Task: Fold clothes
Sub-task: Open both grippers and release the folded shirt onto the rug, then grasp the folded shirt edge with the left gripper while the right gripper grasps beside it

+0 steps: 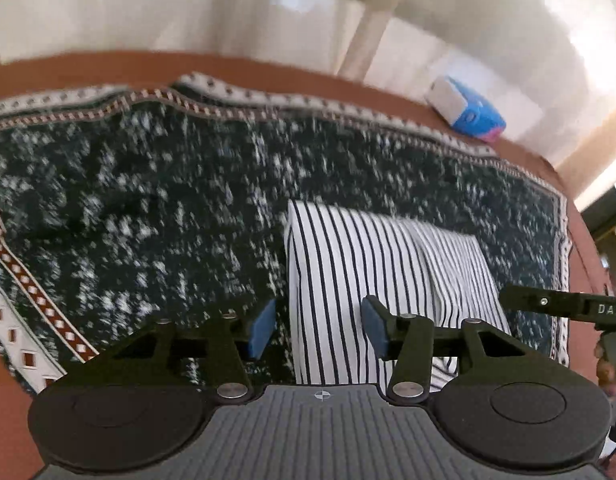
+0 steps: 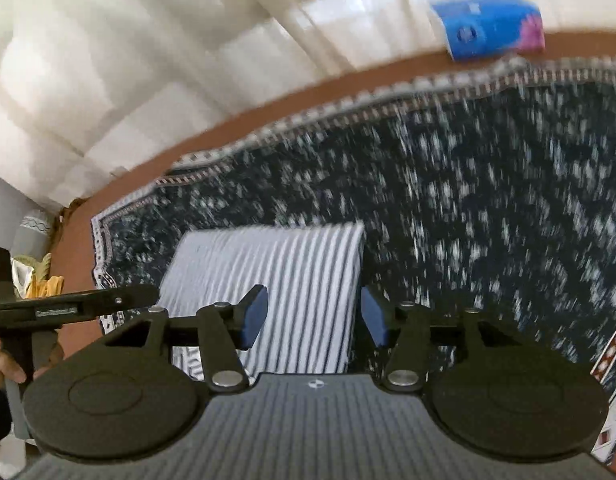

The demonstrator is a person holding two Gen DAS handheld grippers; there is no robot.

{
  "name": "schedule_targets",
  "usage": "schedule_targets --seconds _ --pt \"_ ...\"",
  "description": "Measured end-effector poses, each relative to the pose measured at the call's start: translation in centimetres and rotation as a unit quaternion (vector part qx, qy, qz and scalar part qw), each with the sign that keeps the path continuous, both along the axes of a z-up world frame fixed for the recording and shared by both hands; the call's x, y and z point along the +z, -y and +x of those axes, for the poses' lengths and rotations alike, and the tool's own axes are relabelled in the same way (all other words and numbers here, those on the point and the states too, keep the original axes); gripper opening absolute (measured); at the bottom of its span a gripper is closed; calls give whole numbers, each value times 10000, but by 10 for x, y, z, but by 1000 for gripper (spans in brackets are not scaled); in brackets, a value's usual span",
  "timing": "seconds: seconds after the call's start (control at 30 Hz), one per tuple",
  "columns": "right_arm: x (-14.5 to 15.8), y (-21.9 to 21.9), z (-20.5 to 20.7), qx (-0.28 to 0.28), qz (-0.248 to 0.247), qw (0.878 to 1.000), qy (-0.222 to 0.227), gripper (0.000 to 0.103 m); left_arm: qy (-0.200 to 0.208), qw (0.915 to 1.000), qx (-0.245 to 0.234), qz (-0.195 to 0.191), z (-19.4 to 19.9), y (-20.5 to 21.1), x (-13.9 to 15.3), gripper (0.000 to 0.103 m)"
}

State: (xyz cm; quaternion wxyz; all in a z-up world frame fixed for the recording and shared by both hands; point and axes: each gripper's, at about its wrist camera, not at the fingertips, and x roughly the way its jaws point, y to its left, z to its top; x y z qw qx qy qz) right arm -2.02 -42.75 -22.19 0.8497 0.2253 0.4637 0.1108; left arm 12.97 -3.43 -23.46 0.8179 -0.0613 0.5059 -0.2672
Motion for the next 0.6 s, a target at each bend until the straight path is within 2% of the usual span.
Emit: schedule_targets --seconds 0.1,0.23,0.3,0.37,0.4,0.43,0.47,0.5,0.6 --pt "-16 2 -2 29 254 9994 -233 57 -137 9999 -74 -69 3 0 -9 63" --pt "-20 2 0 -7 709 9973 -197 56 -238 9991 -172 -300 8 3 -11 61" --pt "-23 1 5 58 963 9951 -215 50 -253 9988 -235 -336 10 8 -12 56" --pt "-26 -2 11 107 1101 9936 -233 48 -275 9986 -283 -340 12 13 -12 46" --pt "-28 -3 14 120 1125 9933 -238 37 -272 9986 -292 -336 13 15 -12 44" --pt "-30 -3 17 130 1128 9932 -265 29 -249 9987 -297 -338 14 17 -13 18" --pt "-30 -4 20 145 1125 9932 -256 7 -229 9987 -297 -359 15 18 -12 2" --pt "-31 -4 23 160 1121 9933 -239 5 -212 9985 -299 -412 16 18 -11 0" --pt "-24 -1 24 151 1214 9925 -60 4 -84 9983 -303 -494 15 16 -4 0"
